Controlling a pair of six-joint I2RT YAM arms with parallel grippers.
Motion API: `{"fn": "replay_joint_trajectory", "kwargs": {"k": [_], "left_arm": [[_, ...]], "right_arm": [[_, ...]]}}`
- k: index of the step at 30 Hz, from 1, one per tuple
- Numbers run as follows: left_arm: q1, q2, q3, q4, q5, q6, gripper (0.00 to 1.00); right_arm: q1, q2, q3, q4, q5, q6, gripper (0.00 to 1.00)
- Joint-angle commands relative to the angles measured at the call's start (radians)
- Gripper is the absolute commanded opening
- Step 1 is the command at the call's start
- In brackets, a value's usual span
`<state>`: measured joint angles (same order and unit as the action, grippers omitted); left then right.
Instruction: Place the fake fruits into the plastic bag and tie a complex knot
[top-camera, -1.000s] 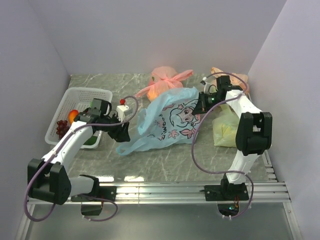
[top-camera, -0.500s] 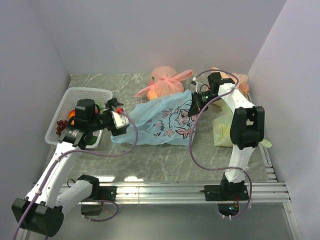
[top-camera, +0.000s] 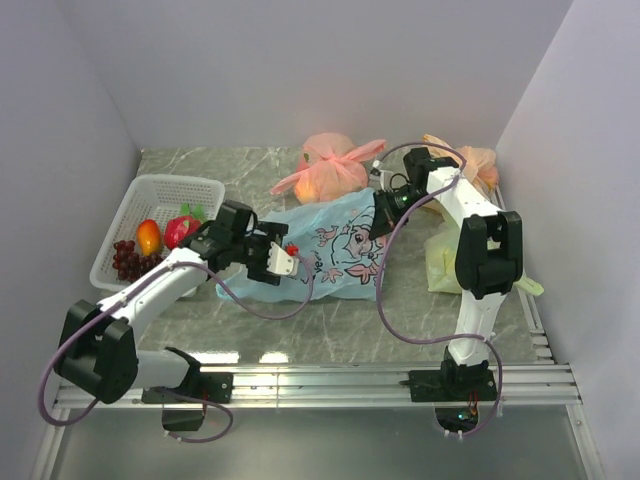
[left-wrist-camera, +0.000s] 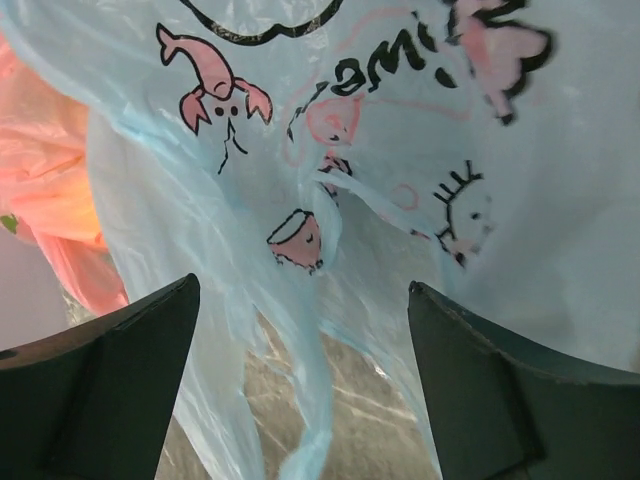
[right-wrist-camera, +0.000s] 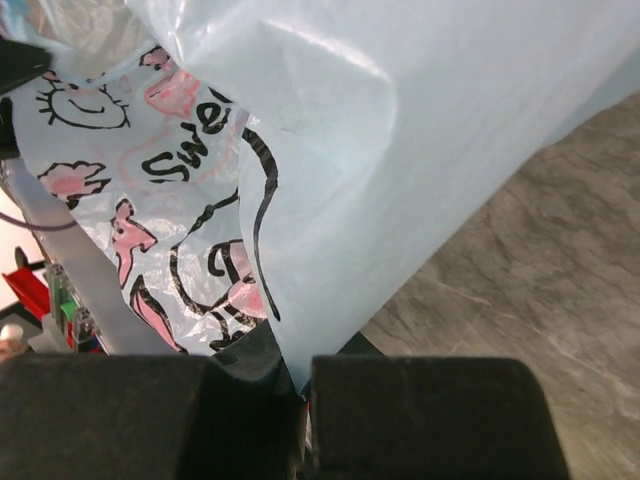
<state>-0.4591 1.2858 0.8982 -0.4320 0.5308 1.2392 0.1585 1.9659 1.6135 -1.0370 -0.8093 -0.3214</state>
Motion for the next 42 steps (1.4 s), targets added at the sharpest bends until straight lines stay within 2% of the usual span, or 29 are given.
{"fn": "replay_joint_trajectory", "kwargs": {"k": [1, 7, 10, 11, 12, 13, 15, 16, 17, 18, 19, 20, 24, 26, 28, 29, 30, 31, 32, 33, 34, 37, 41, 42], "left_arm": [[-0.029, 0.029, -0.054, 0.165, -0.070, 0.049, 0.91], [-0.030, 0.141, -0.174, 0.519, -0.277, 0.029, 0.82], [-0.023, 0.201, -0.165, 0.539, -0.334, 0.020, 0.75], [-0.021, 0.222, -0.145, 0.526, -0.345, 0.019, 0.70], [-0.018, 0.228, -0.127, 0.501, -0.347, 0.000, 0.52], [-0.001, 0.225, -0.101, 0.469, -0.300, -0.021, 0.41], [0.034, 0.204, 0.023, 0.285, -0.206, -0.139, 0.09], [0.086, 0.198, 0.078, 0.201, -0.074, -0.189, 0.00], [0.114, 0.195, 0.187, 0.085, -0.018, -0.252, 0.01], [0.143, 0.201, 0.243, 0.014, 0.051, -0.368, 0.01], [0.199, 0.211, 0.331, -0.035, 0.131, -0.424, 0.00], [0.224, 0.237, 0.364, -0.091, 0.167, -0.554, 0.01], [0.374, 0.302, 0.465, -0.171, 0.329, -0.806, 0.01], [0.407, 0.340, 0.499, -0.217, 0.446, -0.913, 0.01], [0.412, 0.357, 0.513, -0.254, 0.488, -0.986, 0.00], [0.412, 0.348, 0.502, -0.238, 0.506, -1.083, 0.01], [0.407, 0.334, 0.486, -0.193, 0.494, -1.154, 0.01], [0.405, 0.313, 0.432, -0.081, 0.471, -1.228, 0.01], [0.405, 0.266, 0.401, -0.014, 0.437, -1.380, 0.00], [0.404, 0.242, 0.374, 0.040, 0.376, -1.446, 0.01], [0.401, 0.227, 0.340, 0.096, 0.344, -1.496, 0.01], [0.384, 0.210, 0.344, 0.085, 0.255, -1.621, 0.00], [0.382, 0.245, 0.360, 0.044, 0.233, -1.812, 0.00], [0.379, 0.251, 0.357, 0.042, 0.245, -1.839, 0.00]], "right_arm": [[0.007, -0.047, 0.017, -0.035, -0.033, -0.041, 0.00], [0.018, -0.059, 0.017, -0.086, -0.004, -0.125, 0.00], [0.029, -0.061, 0.025, -0.107, 0.021, -0.175, 0.00], [0.035, -0.059, 0.029, -0.112, 0.042, -0.189, 0.00], [0.036, -0.061, 0.028, -0.110, 0.061, -0.199, 0.00], [0.036, -0.062, 0.025, -0.092, 0.080, -0.214, 0.00], [0.036, -0.074, 0.000, -0.027, 0.169, -0.232, 0.00], [0.035, -0.084, -0.032, 0.010, 0.205, -0.235, 0.00], [0.033, -0.105, -0.050, 0.049, 0.244, -0.237, 0.00], [0.029, -0.116, -0.064, 0.124, 0.295, -0.249, 0.00], [0.027, -0.133, -0.085, 0.158, 0.320, -0.251, 0.00], [0.024, -0.139, -0.092, 0.188, 0.334, -0.251, 0.00], [0.021, -0.145, -0.104, 0.342, 0.407, -0.252, 0.00], [0.021, -0.133, -0.092, 0.386, 0.449, -0.252, 0.00], [0.021, -0.096, -0.007, 0.384, 0.447, -0.225, 0.09], [0.021, -0.085, 0.037, 0.361, 0.438, -0.210, 0.16], [0.018, -0.079, 0.080, 0.301, 0.424, -0.170, 0.47], [0.016, -0.078, 0.153, 0.270, 0.400, -0.150, 0.65], [0.001, -0.084, 0.183, 0.237, 0.336, -0.128, 0.73], [-0.007, -0.093, 0.203, 0.177, 0.302, -0.089, 0.87], [-0.011, -0.123, 0.216, 0.155, 0.285, -0.067, 0.88], [-0.039, -0.224, 0.148, 0.141, 0.269, 0.016, 0.93], [-0.036, -0.372, 0.043, 0.227, 0.214, 0.129, 0.95], [0.011, -0.393, 0.027, 0.276, 0.202, 0.171, 0.95]]}}
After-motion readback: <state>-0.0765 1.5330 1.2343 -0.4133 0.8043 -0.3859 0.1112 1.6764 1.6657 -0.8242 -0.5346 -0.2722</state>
